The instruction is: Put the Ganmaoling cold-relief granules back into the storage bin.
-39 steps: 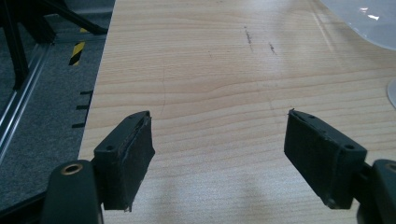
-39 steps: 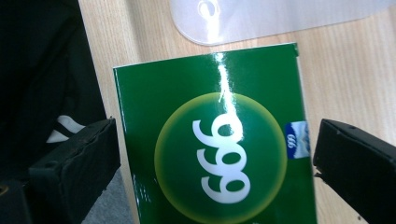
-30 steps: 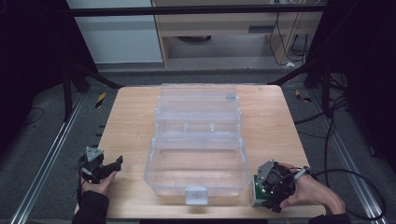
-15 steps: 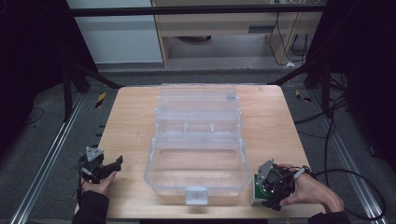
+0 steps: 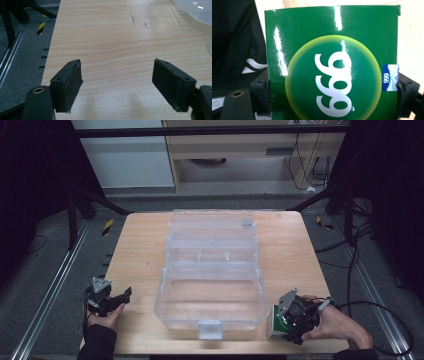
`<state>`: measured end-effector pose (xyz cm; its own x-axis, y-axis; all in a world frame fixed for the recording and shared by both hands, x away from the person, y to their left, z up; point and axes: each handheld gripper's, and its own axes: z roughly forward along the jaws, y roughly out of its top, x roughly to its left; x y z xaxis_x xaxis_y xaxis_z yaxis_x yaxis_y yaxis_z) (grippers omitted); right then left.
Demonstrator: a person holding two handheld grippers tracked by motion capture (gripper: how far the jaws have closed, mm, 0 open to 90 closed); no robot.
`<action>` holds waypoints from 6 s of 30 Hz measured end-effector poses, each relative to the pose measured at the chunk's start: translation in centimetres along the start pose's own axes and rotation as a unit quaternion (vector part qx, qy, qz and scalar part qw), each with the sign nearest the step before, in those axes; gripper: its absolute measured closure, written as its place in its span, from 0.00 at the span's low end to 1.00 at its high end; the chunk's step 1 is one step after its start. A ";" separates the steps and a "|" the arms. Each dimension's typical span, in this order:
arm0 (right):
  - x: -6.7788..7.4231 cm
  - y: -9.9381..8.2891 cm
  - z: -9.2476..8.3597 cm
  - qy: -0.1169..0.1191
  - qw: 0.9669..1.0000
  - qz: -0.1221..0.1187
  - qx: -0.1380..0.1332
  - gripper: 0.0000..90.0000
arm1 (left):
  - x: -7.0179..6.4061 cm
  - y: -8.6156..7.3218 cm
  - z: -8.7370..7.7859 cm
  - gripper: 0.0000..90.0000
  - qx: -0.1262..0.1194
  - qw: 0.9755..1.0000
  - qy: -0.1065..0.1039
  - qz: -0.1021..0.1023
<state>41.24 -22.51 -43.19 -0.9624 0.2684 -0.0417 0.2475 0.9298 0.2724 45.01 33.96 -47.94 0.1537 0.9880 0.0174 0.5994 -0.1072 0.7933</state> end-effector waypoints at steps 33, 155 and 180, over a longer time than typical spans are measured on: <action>0.3 2.5 -9.1 -0.028 0.998 -0.009 -0.053 0.18 | 0.0 0.0 0.1 0.26 0.002 1.000 0.000 -0.001; -2.1 12.7 0.9 -0.013 0.998 -0.057 -0.012 0.16 | 0.1 0.1 0.1 0.26 -0.001 1.000 -0.002 0.001; -1.7 11.4 -2.5 -0.037 0.996 -0.039 -0.075 0.13 | 0.1 0.1 0.0 0.26 -0.001 1.000 -0.002 0.001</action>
<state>45.46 -13.04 -37.67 -0.9656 0.2207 -0.1377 0.1483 0.9019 0.4057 45.08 34.01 -47.90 0.1586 0.9872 0.0174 0.5972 -0.1099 0.7945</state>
